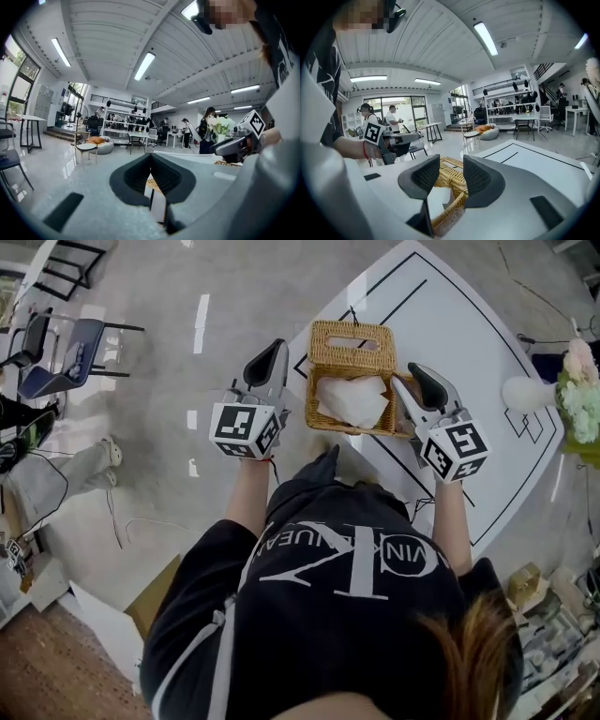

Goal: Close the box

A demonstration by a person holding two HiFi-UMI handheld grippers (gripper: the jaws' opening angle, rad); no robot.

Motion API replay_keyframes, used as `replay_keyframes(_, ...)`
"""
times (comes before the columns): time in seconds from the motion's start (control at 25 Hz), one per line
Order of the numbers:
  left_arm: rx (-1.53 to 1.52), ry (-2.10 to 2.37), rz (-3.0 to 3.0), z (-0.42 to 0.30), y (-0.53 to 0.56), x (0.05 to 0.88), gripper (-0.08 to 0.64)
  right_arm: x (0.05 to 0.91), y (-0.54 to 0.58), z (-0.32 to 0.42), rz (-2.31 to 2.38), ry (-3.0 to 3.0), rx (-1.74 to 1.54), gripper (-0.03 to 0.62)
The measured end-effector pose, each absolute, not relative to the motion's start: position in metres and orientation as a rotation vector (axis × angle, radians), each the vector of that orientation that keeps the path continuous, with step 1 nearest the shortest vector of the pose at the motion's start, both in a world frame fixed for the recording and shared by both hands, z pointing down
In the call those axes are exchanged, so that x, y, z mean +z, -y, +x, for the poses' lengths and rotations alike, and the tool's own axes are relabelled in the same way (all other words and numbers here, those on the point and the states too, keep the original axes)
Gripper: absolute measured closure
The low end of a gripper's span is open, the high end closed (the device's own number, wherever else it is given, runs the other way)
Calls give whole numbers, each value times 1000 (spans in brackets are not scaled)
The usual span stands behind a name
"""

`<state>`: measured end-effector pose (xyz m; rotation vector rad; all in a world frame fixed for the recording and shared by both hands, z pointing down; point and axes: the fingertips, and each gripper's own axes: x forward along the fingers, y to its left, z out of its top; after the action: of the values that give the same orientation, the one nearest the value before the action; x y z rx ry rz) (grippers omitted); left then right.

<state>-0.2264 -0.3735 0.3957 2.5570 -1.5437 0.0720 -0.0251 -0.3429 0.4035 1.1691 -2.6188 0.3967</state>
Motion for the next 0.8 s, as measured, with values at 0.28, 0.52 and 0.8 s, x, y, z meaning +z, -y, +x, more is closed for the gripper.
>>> replay_keyframes(0.28,72,1454,2582,-237,401,408,549,403,375,-37,1202,2530,401,436)
replay_keyframes(0.52,62,1431,2534,-233,409,429,549,418,402,-32,1133,2462,446,436)
replay_keyframes(0.8,101,1437,2489,-231,417,449,549,464,438,-25,997,2345,641,432)
